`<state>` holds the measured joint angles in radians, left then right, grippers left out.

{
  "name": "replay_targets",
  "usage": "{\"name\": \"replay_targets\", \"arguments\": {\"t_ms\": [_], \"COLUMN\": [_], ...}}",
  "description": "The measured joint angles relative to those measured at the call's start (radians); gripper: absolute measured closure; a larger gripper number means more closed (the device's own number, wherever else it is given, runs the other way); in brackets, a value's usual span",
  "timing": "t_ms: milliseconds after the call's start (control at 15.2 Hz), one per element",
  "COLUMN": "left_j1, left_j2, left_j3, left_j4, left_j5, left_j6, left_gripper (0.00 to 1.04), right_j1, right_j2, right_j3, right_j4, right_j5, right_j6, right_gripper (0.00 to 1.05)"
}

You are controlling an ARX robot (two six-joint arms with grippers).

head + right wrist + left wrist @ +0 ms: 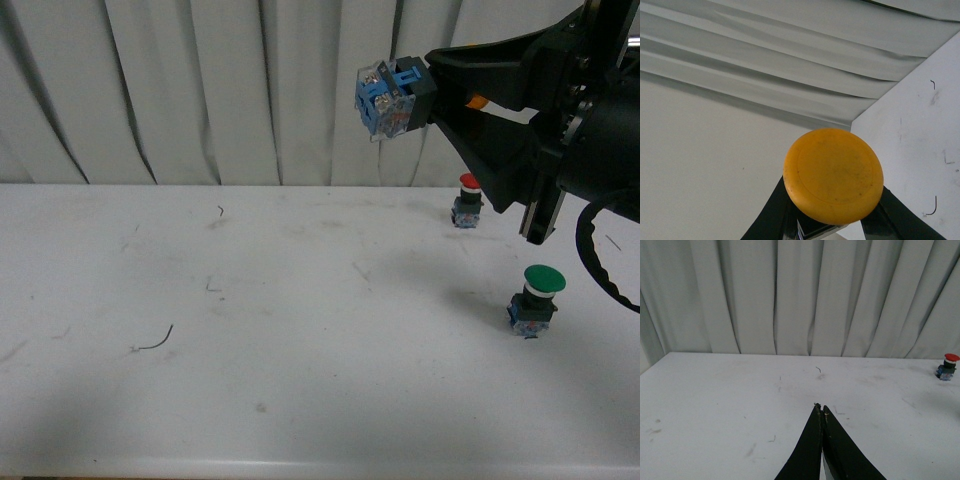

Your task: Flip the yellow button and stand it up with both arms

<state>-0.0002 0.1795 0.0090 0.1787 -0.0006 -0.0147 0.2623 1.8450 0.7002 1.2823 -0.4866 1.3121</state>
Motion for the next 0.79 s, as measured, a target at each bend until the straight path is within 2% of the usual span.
{"name": "replay_targets", "arguments": {"t_ms": [66, 132, 462, 660, 792], "left_j1": [0.000, 0.000, 0.000, 0.000, 0.000], "left_j2": [-0.021, -0.113, -0.171, -0.171, -0.171], "left_j3": [0.000, 0.001, 0.001, 0.001, 0.001], "left_j4": [-0.027, -0.166, -0.185, -0.183, -0.183], "left_j5": [0.000, 0.003, 0.000, 0.000, 0.000], "left_j6": [0.000, 0.000, 0.000, 0.000, 0.000], "left_gripper": [1.03, 1.03, 1.03, 0.67, 0.42], "right_j1": [0.000, 0.000, 0.002, 0.006, 0.003], "right_j2": [0.000, 0.000, 0.000, -0.003, -0.030], "right_j3": [0.000, 0.000, 0.000, 0.000, 0.027], "right_j4": [0.000, 0.000, -0.001, -0.001, -0.005], "right_j5": [0.000, 0.000, -0.001, 0.004, 0.077], "right_j6": [-0.001, -0.001, -0.005, -0.109, -0.293], "right_gripper": [0.76, 0.76, 0.76, 0.76, 0.76]}}
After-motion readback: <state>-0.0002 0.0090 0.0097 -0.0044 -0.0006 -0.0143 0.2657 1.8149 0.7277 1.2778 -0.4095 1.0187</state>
